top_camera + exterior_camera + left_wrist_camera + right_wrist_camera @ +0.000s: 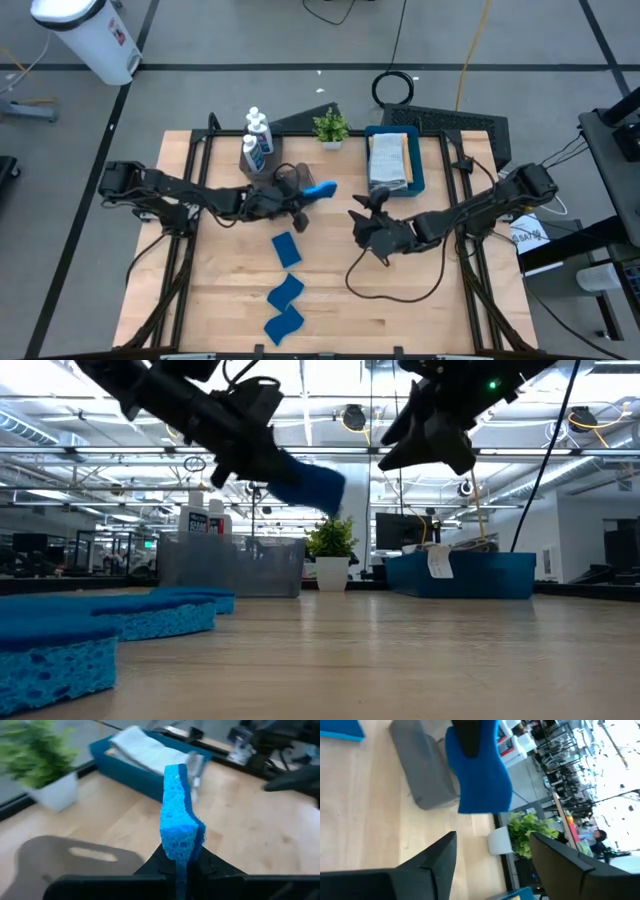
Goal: Pick & Place Kitchen Items
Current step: Put the blue sponge into the bottom black bin
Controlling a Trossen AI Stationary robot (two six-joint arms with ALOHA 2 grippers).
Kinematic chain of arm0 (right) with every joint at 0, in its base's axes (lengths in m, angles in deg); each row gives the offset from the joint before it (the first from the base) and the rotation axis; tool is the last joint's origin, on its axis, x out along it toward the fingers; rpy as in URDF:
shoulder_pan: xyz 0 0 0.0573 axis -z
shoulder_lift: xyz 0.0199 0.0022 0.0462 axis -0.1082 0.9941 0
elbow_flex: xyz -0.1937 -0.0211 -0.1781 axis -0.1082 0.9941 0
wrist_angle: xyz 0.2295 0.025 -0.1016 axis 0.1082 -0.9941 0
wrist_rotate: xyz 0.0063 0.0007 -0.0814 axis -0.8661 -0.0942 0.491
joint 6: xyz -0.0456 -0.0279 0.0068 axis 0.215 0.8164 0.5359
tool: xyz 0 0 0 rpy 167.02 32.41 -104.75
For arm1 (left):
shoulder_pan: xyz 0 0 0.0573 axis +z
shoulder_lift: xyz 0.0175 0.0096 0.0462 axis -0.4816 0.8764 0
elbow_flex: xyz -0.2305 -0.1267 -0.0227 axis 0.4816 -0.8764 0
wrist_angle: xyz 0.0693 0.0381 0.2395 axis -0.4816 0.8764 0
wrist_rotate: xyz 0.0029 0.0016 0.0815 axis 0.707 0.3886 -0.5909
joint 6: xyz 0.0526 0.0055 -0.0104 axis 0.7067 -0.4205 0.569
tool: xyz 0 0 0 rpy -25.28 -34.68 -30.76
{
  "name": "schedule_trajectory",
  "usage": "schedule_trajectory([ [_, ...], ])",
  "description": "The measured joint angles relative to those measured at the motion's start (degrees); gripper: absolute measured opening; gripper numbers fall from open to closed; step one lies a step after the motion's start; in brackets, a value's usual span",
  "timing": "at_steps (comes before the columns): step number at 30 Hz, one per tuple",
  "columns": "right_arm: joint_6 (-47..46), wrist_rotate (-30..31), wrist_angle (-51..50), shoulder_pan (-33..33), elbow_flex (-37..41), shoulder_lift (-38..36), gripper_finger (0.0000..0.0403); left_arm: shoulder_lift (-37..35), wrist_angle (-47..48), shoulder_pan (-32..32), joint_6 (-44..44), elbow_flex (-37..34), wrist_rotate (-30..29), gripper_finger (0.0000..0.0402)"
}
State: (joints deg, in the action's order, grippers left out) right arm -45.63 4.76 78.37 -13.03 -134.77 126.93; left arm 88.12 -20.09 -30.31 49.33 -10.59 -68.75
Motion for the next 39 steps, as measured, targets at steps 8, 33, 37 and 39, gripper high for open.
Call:
schedule_trajectory([
  [8,-0.1,0.2,0.3,0.0,0.0,-1.3,0.0221,-5.2,-3.4,4.4,-7.0,-9.7,-1.1,0.0011],
  [33,-0.1,0.0,0.3,0.0,0.0,-1.3,0.0204,-12.1,3.2,11.5,-25.1,-18.2,14.1,0.0048],
  [37,-0.1,0.0,0.3,0.0,0.0,-1.3,0.0205,-12.1,3.3,11.5,-24.5,-18.2,13.0,0.0049],
  [39,-0.1,-0.1,0.3,0.0,0.0,-1.3,0.0205,-12.1,3.3,11.5,-23.1,-18.2,12.9,0.005],
])
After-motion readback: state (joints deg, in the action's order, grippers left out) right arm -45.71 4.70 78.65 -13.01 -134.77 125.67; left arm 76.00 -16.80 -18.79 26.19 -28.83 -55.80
